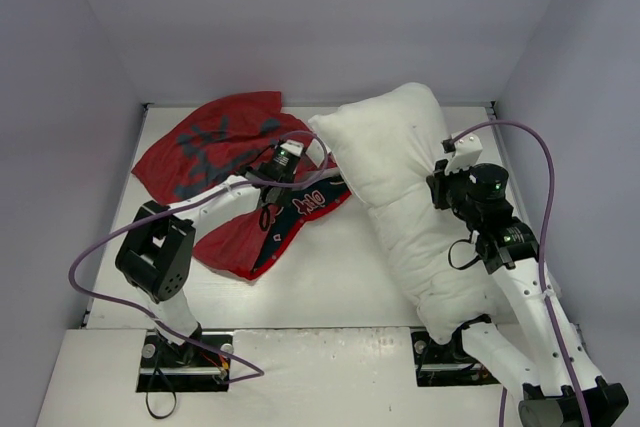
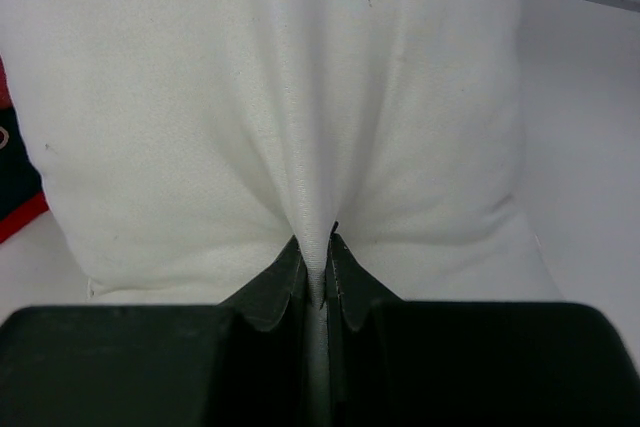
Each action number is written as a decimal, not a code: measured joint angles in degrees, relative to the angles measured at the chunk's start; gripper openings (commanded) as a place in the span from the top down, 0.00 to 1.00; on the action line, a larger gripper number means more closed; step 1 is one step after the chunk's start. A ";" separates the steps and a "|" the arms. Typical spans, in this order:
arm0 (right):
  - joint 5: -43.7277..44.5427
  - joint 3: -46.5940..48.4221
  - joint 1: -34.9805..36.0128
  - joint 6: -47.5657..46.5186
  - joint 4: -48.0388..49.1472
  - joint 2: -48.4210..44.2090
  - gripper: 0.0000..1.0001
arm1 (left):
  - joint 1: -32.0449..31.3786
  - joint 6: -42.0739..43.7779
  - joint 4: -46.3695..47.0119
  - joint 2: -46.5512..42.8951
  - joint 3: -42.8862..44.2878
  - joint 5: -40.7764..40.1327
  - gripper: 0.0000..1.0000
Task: Put the pillow into the pillowcase
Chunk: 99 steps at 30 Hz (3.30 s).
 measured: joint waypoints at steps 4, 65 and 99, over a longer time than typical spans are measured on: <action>-0.28 -0.04 0.00 0.02 -0.02 0.00 1.00 | 0.17 0.39 -1.18 -0.02 0.09 1.99 1.00; 1.11 -1.49 0.87 0.24 -0.04 0.48 1.00 | 3.08 -1.90 3.72 8.48 3.63 3.93 1.00; -35.04 -3.08 7.32 0.48 -1.46 -7.17 1.00 | 14.88 -0.70 -6.86 -2.67 13.75 1.90 1.00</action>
